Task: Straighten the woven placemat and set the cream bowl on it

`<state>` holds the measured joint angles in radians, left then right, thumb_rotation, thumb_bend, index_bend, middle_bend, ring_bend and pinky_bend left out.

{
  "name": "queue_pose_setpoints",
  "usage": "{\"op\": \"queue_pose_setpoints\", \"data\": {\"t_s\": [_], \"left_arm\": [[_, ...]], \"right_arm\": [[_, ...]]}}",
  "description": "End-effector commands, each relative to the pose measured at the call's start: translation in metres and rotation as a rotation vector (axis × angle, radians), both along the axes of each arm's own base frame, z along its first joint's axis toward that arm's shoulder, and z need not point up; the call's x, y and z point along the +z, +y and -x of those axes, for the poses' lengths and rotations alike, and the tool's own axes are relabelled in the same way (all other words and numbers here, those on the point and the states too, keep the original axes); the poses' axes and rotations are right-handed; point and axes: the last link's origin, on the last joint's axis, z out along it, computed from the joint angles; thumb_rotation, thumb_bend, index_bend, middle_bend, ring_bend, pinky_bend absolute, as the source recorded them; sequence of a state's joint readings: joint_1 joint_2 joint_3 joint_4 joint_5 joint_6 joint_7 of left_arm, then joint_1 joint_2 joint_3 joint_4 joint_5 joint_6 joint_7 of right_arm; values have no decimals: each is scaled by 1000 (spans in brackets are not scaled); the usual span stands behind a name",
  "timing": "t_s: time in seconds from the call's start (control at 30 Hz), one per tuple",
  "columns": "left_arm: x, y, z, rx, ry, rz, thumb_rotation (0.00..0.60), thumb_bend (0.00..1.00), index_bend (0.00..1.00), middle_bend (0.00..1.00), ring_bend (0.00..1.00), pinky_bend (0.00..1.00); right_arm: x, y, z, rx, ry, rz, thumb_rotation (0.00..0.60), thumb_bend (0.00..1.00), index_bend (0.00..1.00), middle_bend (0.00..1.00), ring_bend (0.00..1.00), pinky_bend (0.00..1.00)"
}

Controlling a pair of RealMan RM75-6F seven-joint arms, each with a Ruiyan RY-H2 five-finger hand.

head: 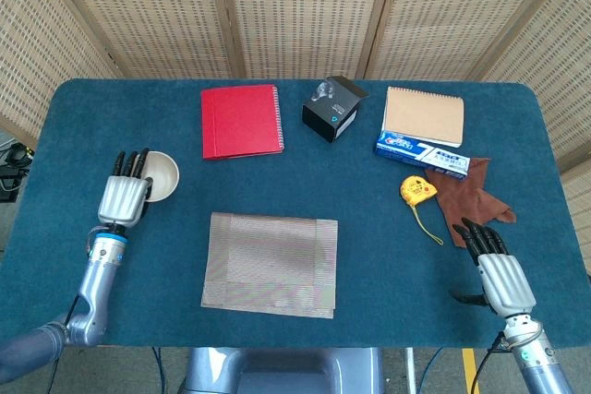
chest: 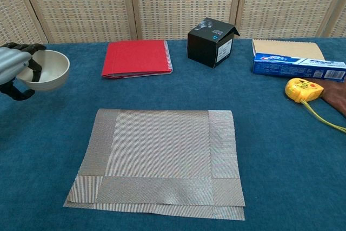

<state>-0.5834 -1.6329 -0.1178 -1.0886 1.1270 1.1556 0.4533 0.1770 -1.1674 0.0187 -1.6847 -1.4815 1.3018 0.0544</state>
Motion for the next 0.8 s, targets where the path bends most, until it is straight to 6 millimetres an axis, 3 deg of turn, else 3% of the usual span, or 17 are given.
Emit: {"op": "queue_pose_setpoints", "data": {"t_s": [0.03,0.23,0.6,0.7,0.8], "left_arm": [[16,-8,27,47,-4,-31,600,717,757,0,0,0],[37,-27,71,160,-14,-62,600,686,731,0,0,0],[38,-44,97,225,-20,-46,600,595,696,0,0,0],[37,-45,99,226,-19,-40,600,513,642,0,0,0],[38,-47,100,229,-24,-32,600,352,479,0,0,0]], "right_arm": [[-1,1,-1,4,3,1,600,83,88,0,0,0],[-2,3,-2,7,3,1,600,83,88,0,0,0],[-6,5,-3,15,10,-7,600,83,88,0,0,0],[-6,5,-4,15,8,-4,600,83,88,0,0,0],[-5,5,-4,16,7,-2,600,83,87,0,0,0]]}}
